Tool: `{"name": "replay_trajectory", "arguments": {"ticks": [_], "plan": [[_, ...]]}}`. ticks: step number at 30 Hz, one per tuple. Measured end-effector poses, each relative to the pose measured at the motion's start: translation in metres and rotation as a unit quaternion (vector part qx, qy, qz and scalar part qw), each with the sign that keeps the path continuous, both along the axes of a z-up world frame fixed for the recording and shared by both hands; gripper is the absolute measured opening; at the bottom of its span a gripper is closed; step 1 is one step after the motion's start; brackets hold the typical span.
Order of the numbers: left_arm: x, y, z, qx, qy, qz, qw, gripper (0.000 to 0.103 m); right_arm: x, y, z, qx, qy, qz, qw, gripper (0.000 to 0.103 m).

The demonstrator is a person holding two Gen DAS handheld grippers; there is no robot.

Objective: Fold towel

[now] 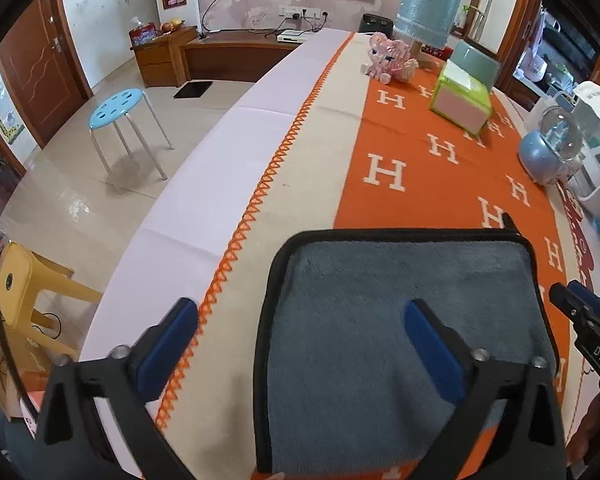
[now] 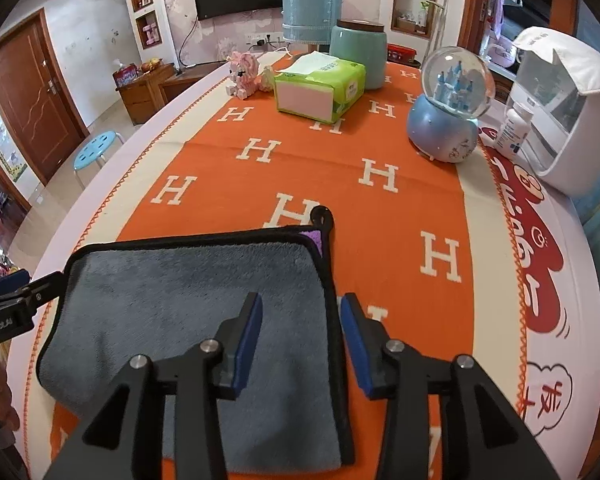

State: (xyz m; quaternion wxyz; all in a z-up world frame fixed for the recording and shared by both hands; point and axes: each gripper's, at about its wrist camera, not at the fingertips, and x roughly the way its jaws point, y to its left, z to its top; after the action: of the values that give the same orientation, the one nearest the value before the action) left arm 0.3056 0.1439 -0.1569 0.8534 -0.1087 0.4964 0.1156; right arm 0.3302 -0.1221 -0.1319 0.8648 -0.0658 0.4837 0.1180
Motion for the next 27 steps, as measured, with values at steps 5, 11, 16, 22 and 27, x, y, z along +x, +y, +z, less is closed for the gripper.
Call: {"name": "replay_trajectory", "arguments": {"ticks": [5, 11, 16, 22, 27], "plan": [[-0.021, -0.012, 0.015, 0.004, -0.005, -0.018, 0.9998, 0.102, -0.023, -0.002, 0.011, 0.012, 0.0, -0.006, 1.0, 0.042], [-0.053, -0.028, 0.042, -0.001, -0.028, -0.038, 0.9989, 0.102, -0.059, -0.002, 0.03, 0.02, -0.015, -0.001, 1.0, 0.042], [-0.078, -0.041, 0.06, -0.006, -0.031, -0.052, 0.9981, 0.102, -0.092, -0.009, 0.051, 0.029, -0.033, -0.01, 0.999, 0.043], [-0.114, -0.056, 0.081, -0.005, -0.044, -0.074, 0.9963, 0.102, -0.131, -0.023, 0.073, 0.027, -0.042, -0.029, 0.998, 0.055], [-0.14, -0.071, 0.093, -0.015, -0.042, -0.1, 0.994, 0.102, -0.16, -0.035, 0.089, 0.017, -0.046, -0.046, 0.998, 0.056]]}}
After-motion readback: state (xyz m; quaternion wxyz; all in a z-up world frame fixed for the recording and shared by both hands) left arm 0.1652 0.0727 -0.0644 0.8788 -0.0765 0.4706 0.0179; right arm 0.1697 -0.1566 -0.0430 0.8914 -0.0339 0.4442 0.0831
